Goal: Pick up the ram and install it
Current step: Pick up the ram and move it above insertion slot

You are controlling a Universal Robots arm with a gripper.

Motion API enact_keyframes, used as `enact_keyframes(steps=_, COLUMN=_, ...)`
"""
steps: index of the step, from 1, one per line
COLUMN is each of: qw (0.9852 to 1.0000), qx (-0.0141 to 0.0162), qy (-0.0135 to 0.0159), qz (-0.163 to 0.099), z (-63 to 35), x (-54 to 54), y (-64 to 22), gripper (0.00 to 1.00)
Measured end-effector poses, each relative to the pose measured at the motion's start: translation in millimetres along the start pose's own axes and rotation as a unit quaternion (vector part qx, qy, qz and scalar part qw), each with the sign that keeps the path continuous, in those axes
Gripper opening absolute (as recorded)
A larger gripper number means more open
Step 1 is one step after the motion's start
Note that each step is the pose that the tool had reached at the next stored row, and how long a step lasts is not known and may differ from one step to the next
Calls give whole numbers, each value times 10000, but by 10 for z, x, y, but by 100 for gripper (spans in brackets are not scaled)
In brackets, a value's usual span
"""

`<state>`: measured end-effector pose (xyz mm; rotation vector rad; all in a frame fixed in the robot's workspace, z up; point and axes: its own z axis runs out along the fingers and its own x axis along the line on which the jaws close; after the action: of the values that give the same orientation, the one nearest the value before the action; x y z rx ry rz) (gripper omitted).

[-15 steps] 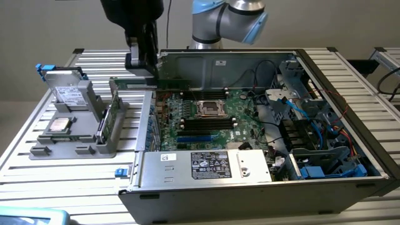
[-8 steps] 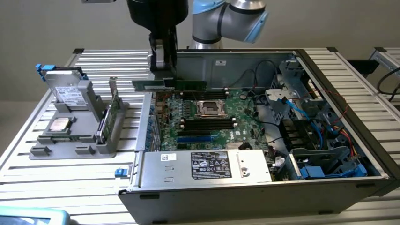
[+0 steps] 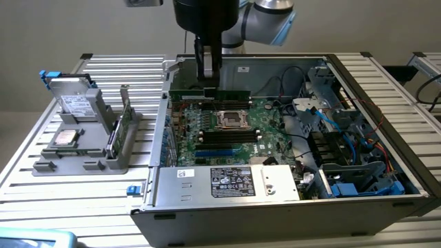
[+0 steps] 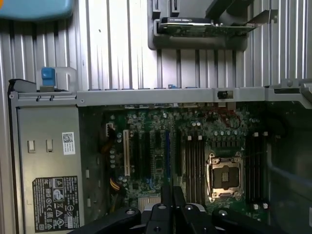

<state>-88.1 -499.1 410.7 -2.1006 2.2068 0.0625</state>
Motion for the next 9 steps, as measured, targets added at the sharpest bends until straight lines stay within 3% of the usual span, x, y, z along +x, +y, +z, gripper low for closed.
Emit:
enact_keyframes(steps=3, qw=10000, qx=0, qy=9, qz=-2, z=46, x=-6, y=-136, gripper=13)
enact_keyframes(steps=9, qw=10000, qx=2, qy=60, qz=-7, z=170, x=-63, y=-403, gripper=13)
